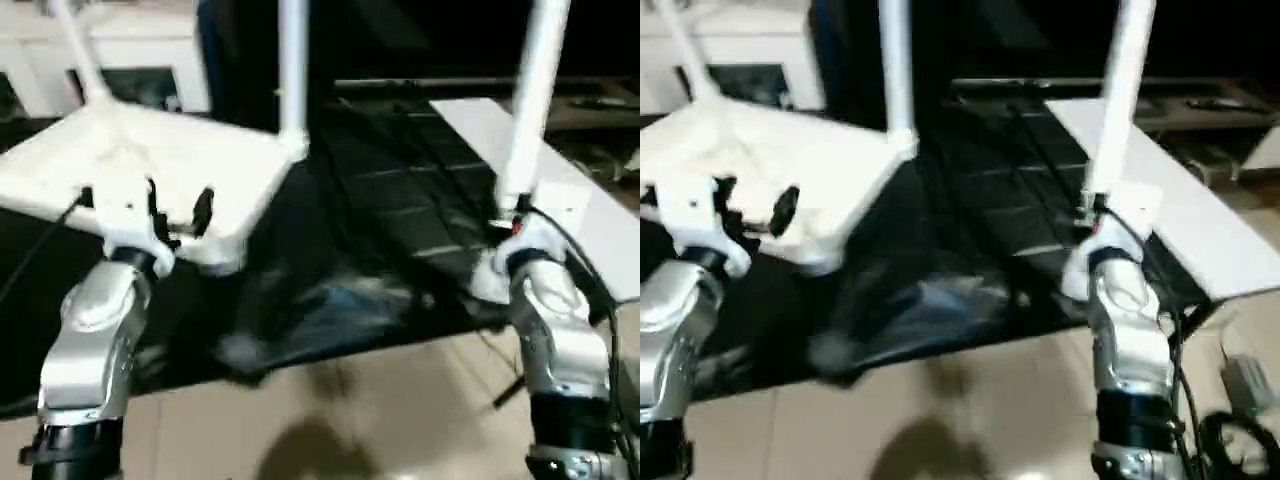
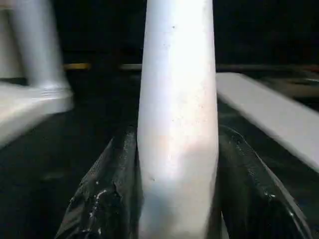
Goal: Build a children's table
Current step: Pick table leg
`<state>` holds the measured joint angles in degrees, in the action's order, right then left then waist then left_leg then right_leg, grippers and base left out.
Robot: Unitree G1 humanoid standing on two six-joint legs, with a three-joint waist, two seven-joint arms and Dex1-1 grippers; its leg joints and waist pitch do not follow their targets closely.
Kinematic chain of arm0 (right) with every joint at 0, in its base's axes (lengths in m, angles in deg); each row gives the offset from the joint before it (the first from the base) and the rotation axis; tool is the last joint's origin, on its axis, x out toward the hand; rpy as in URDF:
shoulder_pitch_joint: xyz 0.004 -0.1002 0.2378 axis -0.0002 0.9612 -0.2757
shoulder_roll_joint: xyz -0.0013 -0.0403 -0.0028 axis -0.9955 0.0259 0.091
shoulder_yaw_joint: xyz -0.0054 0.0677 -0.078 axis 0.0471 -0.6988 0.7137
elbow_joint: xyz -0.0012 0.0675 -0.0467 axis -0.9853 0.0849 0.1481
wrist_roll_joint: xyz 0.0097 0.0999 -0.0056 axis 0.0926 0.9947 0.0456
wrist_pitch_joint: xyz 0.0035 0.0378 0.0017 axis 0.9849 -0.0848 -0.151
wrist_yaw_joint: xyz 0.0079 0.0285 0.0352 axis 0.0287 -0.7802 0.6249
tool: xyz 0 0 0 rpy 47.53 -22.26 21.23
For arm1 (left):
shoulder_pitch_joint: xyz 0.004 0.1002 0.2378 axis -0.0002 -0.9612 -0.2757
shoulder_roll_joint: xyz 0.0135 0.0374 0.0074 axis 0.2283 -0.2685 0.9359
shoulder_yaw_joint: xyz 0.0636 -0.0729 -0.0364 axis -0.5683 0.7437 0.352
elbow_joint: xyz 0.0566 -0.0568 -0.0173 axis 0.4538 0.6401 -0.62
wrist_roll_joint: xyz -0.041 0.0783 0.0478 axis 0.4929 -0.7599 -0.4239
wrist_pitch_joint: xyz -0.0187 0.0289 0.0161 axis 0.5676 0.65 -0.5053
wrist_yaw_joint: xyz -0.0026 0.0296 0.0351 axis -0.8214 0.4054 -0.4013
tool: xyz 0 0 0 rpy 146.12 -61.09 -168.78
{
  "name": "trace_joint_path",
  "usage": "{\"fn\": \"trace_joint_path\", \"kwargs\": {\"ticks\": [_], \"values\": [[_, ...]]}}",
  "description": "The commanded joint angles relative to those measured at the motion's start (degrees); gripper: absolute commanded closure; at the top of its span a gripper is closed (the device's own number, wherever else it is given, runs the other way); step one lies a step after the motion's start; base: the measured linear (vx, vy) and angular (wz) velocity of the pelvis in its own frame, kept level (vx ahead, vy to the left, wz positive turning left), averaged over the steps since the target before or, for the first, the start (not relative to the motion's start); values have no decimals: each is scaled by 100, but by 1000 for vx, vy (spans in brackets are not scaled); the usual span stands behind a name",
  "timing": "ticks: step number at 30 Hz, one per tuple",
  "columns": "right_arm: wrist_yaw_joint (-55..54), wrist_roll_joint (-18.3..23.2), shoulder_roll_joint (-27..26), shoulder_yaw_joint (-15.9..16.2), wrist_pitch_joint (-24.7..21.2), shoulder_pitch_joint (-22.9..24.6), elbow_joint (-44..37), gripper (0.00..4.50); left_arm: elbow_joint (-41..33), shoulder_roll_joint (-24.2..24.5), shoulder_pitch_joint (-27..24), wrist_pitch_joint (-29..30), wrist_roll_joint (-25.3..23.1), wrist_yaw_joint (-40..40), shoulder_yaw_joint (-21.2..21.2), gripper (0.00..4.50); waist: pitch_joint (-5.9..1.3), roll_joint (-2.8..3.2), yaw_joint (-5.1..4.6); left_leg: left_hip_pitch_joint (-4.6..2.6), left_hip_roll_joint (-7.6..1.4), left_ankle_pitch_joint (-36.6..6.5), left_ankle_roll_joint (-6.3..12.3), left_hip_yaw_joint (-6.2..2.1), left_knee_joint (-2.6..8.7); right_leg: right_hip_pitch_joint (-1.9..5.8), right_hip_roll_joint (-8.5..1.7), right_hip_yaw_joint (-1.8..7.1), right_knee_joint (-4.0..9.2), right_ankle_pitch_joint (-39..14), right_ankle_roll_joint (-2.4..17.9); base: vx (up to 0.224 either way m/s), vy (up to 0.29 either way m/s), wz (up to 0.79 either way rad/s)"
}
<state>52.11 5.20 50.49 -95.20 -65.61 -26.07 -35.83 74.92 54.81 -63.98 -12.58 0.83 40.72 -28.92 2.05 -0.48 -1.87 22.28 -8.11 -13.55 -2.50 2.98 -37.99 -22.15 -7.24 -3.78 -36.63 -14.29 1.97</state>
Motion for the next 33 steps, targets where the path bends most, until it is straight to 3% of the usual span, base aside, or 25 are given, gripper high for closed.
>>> {"fn": "trace_joint_path", "kwargs": {"ticks": [1, 2, 4, 5, 6, 7, 8, 9, 10, 11, 12, 13, 15, 16, 17, 18, 19, 20, 21, 22, 24, 25, 26, 29, 33], "values": [[86, 87, 102, 62, -7, -179, -31, 271, -103, -42, 18, 4, -132, 62, -50, 0, -296, 230, -111, -468, -286, -909, 2034, -232, 936, -140, 525, -275, -463, -910, 358, -52, 341, -3], [151, 28, 142, 174, 1, -235, 37, 271, -142, -55, 7, -53, -200, 93, -82, 0, -262, 172, -36, -497, -535, -221, 2403, -304, 859, -271, 397, -186, -475, -533, 227, -61, 289, 3], [300, -70, 193, 337, 12, -337, 170, 271, -163, -59, 14, -79, -274, 165, -128, 0, -303, 12, 72, -464, -706, 399, 2321, -329, 840, -178, 199, 5, -281, -312, 182, -77, 233, -7], [374, -108, 193, 408, -33, -402, 235, 271, -156, -60, 53, -85, -291, 203, -144, 0, -297, -121, 140, -291, -621, 260, 2266, -552, 922, -23, 85, 98, -198, -227, 302, -112, 191, 2], [528, -140, 161, 516, -39, -495, 300, 271, -86, -41, 166, -58, -298, 225, -168, 0, -271, -144, 248, 48, -322, -659, 1615, -595, 982, 213, -200, 187, 39, -41, 901, -135, 154, 36], [597, -155, 139, 586, -31, -542, 329, 271, -20, -22, 262, -60, -323, 226, -193, 0, -264, -66, 273, 71, -258, -1292, 1212, -597, 982, 255, -212, 91, 73, -197, 1232, -135, 154, 36], [623, -170, 117, 630, -11, -580, 359, 271, 44, -7, 352, -54, -341, 226, -215, 0, -248, 225, 141, -49, -229, -3353, -5, -1147, 1388, 295, 324, -163, -304, -931, 1114, -118, 114, 51], [631, -179, 106, 646, -4, -603, 379, 271, 75, -1, 402, -48, -351, 231, -230, 0, -239, 286, 129, -149, -206, -3891, -450, -1310, 1473, 202, 490, -155, -479, -998, 763, -84, 66, 54], [576, -105, 6, 589, 37, -673, 427, 271, 214, 18, 597, 20, -400, 223, -326, 0, -240, 362, 123, -261, -94, -4139, -866, -1598, 1487, 96, 639, -39, -659, -1027, 423, -84, 66, 54], [551, -61, -47, 560, 59, -709, 434, 271, 282, -43, 701, 2, -325, 215, -312, 0, -235, 374, 139, -291, -89, -4114, -945, -1607, 1449, 36, 644, 35, -678, -963, 374, -67, 5, 59], [534, -34, -81, 544, 74, -733, 436, 271, 324, -90, 766, -17, -267, 210, -295, 0, -245, 384, 191, -214, 184, -3857, -1140, -1593, 1472, 110, 695, 87, -611, -798, 444, -71, -70, 49], [555, 140, -136, 487, -83, -812, 447, 271, 410, -125, 938, 73, -230, 157, -360, 0, -300, 409, 204, -371, -29, -3628, -1109, -1343, 1313, 10, 574, 156, -454, -534, 360, -71, -70, 49], [680, 392, -182, 447, -315, -918, 463, 271, 540, -149, 1176, 197, -227, 55, -496, 0, -315, 112, 362, -159, 297, -2273, -505, -1000, 1218, 251, 194, 504, 232, -133, 301, -95, -148, 26], [824, 541, -178, 459, -446, -985, 477, 271, 660, -157, 1323, 270, -252, -57, -606, 0, -246, -20, 483, -49, 286, -1502, -195, -618, 577, 214, -631, 796, 762, -566, 457, -99, -170, 22], [1030, 694, -152, 483, -572, -1060, 491, 271, 836, -186, 1493, 334, -275, -200, -741, 0, -236, -130, 528, 115, 250, -835, 47, -381, 264, 388, -844, 886, 911, -714, 309, -66, -169, 8], [1391, 984, -128, 422, -708, -1206, 519, 271, 1202, -287, 1793, 493, -191, -474, -924, 0, -218, -51, 695, 250, 96, 32, 143, -246, 87, 513, -805, 963, 817, -823, 15, -24, -129, -15], [1521, 1096, -115, 373, -802, -1269, 541, 271, 1314, -355, 1891, 622, -63, -572, -931, 0, -181, -52, 738, 319, -2, 197, 133, -201, 168, 566, -721, 896, 737, -685, 11, -24, -129, -15], [1673, 1231, -102, 310, -925, -1348, 572, 271, 1442, -439, 2005, 793, 114, -690, -923, 0, -313, 74, 780, 105, -216, 529, -8, 7, 562, 567, -150, 514, 420, 432, 353, -31, -72, -3], [1777, 1276, -83, 297, -954, -1393, 602, 271, 1503, -503, 2077, 925, 259, -737, -877, 0, -406, 106, 748, -86, -397, 746, -8, -3, 618, 473, 23, 425, 228, 1095, 471, -62, -3, 5], [1777, 1276, -83, 297, -954, -1393, 602, 271, 1503, -503, 2077, 925, 259, -737, -877, 0, -396, 96, 557, -48, -516, 1385, 132, -12, 680, 454, 103, 315, 68, 1948, 663, -62, -3, 5], [2355, 1801, -1, 139, -1259, -1553, 648, 271, 1558, -881, 2410, 1552, 1124, -1050, -621, 0, -365, 167, 524, -64, -445, 702, 261, 149, 643, 373, -26, 360, 184, 1774, 987, -27, 14, -5], [2786, 2234, 83, 0, -1565, -1653, 691, 271, 1584, -1096, 2642, 1937, 1599, -1292, -552, 0, -330, 102, 548, 21, -368, 261, 257, 259, 651, 476, -91, 395, 262, 1543, 1207, 0, 0, 0], [3004, 2456, 145, -73, -1781, -1698, 726, 271, 1623, -1166, 2752, 2021, 1710, -1398, -570, 0, -309, 104, 612, 2, -378, -17, 238, 329, 642, 452, -105, 409, 326, 1182, 1294, 0, 0, 0], [3538, 2904, 383, -86, -2270, -1731, 753, 271, 1873, -1307, 3063, 2173, 1882, -1569, -491, 0, -270, 133, 626, -16, -453, -230, 156, 410, 682, 411, -33, 402, 359, 589, 1254, 0, 0, 0], [4181, 3214, 672, 57, -2859, -1607, 530, 271, 2131, -1489, 3456, 2693, 2605, -1789, -132, 0, -301, 80, 689, -24, -448, -43, 199, 500, 653, 416, -38, 412, 357, 775, 1239, 0, 0, 0]]}}
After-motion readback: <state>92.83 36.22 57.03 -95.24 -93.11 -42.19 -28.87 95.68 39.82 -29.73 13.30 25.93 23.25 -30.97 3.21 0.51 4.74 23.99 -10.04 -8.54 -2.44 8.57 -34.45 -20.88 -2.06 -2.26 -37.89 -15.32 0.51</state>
